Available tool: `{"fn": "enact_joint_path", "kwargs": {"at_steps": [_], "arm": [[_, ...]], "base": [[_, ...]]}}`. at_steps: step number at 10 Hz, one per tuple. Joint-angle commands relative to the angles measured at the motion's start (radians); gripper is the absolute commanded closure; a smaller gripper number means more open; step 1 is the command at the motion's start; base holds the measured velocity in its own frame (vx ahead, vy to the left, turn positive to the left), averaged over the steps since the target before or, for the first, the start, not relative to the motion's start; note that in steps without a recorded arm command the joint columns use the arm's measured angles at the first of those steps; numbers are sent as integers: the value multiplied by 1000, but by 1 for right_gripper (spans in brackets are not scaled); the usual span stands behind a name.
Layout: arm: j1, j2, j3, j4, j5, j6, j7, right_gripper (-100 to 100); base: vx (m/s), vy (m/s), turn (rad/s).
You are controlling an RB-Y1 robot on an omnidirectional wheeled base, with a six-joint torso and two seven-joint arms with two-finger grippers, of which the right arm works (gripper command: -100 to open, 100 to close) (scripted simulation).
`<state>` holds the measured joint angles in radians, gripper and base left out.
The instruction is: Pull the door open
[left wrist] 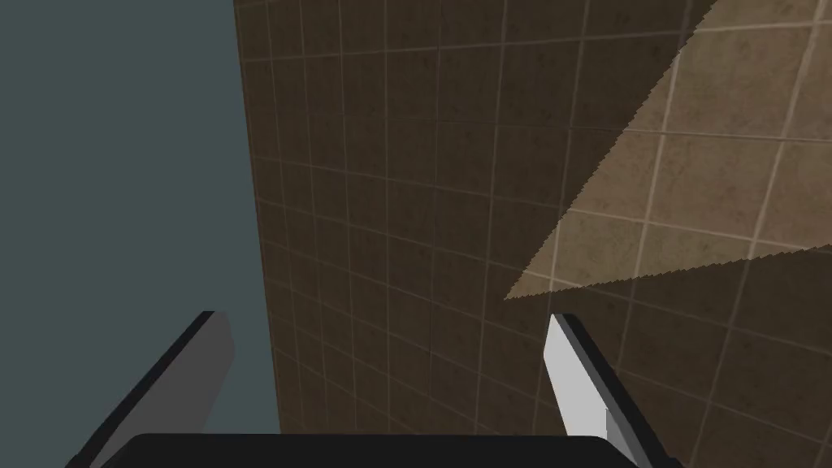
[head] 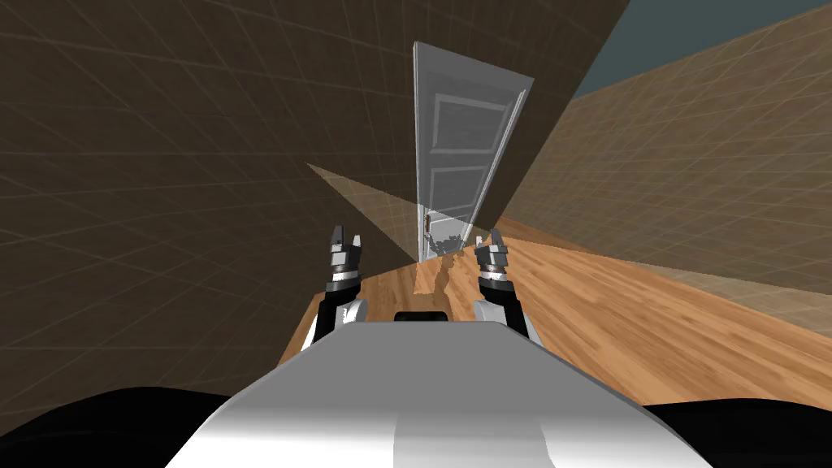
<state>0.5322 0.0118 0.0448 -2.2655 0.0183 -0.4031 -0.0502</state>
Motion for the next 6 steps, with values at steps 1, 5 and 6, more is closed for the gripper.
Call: {"fn": "enact_joint_path", "kwargs": {"at_steps": [1,5,6], "arm": [[-6,-6,-5,20,-12,-6,-15,-100],[-33,-31,-30,119,-73,-37,-92,-100],[-38,-35,-34,135,-83,-43,-105,-100]], "base": [[18,1,192],[45,-50,352],[49,-67,238]]}}
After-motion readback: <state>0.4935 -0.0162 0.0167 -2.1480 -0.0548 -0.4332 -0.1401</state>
